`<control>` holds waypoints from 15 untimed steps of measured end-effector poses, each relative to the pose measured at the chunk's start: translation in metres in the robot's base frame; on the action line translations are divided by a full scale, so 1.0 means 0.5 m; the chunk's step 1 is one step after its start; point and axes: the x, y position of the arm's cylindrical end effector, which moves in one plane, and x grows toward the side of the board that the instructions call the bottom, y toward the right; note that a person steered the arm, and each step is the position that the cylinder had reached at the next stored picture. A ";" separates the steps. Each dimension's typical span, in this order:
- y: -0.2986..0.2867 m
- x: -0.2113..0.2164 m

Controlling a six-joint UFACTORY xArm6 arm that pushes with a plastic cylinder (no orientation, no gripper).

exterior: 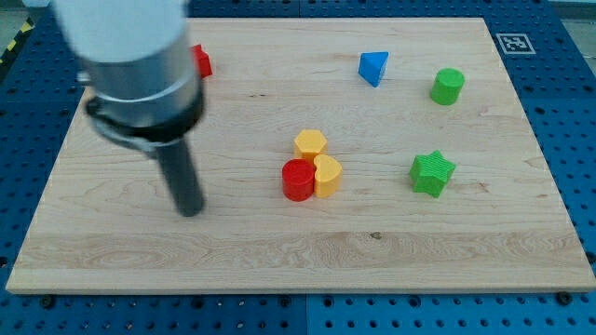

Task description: Drag the red star to the top of the red circle

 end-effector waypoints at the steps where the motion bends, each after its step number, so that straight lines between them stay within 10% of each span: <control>1: -0.152 -0.004; 4: -0.301 -0.052; 8: -0.259 -0.514; 11: 0.067 -0.484; 15: 0.210 -0.399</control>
